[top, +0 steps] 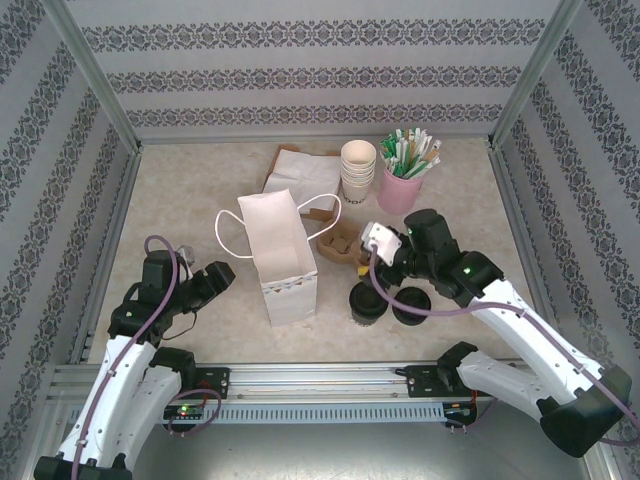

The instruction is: Pack the takeout coffee

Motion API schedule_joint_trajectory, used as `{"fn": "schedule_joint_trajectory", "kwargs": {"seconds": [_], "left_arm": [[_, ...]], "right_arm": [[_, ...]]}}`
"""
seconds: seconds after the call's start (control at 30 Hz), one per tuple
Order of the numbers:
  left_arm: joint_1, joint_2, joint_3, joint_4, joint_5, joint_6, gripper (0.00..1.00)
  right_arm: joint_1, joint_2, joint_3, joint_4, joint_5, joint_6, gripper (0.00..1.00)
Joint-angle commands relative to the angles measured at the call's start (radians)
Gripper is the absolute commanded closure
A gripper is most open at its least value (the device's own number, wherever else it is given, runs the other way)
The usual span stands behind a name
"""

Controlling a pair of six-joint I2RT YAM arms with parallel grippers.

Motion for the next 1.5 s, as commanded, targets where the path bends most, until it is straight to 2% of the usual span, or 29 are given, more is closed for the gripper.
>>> {"fn": "schedule_joint_trajectory", "kwargs": {"seconds": [0.0, 0.13, 0.23, 0.43, 0.6, 0.73, 1.03, 1.3, 1.47], "left_arm": [[-0.013, -0.001, 0.039, 0.007, -0.010, 0.000, 0.24], [-0.013, 0.005, 0.047, 0.006, -0.009, 0.005, 0.24], [-0.013, 0.008, 0.054, -0.001, -0.009, 0.009, 0.24], [-0.013, -0.004, 0.055, -0.016, -0.009, 0.007, 0.24], [-0.013, -0.011, 0.065, -0.029, -0.001, 0.012, 0.24], [-0.013, -0.021, 0.067, -0.033, 0.000, 0.007, 0.24], [-0.013, -0.028, 0.072, -0.048, 0.002, 0.011, 0.24], [-0.013, -0.029, 0.074, -0.050, -0.001, 0.009, 0.24], [-0.013, -0.027, 0.080, -0.049, -0.002, 0.008, 0.24]], "right_arm": [[-0.041, 0.060, 0.077, 0.042, 0.074, 0.207, 0.30], [-0.065, 0.183, 0.160, -0.046, 0.108, 0.245, 0.34], [-0.066, 0.274, 0.206, -0.113, 0.052, 0.182, 0.35], [-0.076, 0.400, 0.198, -0.049, 0.088, 0.166, 0.43], [-0.096, 0.528, 0.238, -0.063, 0.022, 0.140, 0.49], [-0.098, 0.622, 0.288, -0.109, 0.001, 0.110, 0.47], [-0.098, 0.673, 0.307, -0.107, -0.057, 0.055, 0.55], [-0.093, 0.680, 0.289, -0.099, 0.042, 0.002, 0.53], [-0.092, 0.683, 0.288, -0.102, 0.054, -0.019, 0.51]]}}
